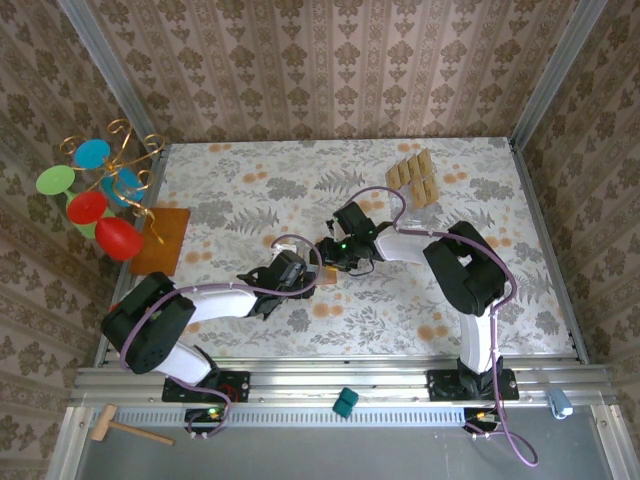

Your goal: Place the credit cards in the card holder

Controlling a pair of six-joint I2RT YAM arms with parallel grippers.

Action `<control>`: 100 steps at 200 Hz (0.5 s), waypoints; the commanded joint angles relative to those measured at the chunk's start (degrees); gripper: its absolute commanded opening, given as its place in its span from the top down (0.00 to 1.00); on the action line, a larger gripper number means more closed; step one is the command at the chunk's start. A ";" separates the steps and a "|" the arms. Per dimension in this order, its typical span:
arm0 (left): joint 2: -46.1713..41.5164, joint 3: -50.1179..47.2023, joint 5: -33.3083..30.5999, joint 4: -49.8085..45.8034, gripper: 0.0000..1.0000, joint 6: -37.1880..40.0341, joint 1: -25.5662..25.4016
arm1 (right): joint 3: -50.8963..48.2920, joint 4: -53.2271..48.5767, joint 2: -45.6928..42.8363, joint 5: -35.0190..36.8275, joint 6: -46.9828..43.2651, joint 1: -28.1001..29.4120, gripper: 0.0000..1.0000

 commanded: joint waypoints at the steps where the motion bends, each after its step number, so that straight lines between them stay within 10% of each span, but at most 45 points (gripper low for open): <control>1: -0.39 -1.14 -0.33 -3.54 0.06 -0.96 0.58 | 1.62 -0.67 0.59 -1.29 0.57 0.07 0.51; 100: -10.39 -1.83 -1.69 -7.08 0.00 -0.59 0.65 | 3.48 -2.52 -0.13 -0.77 0.34 0.85 0.52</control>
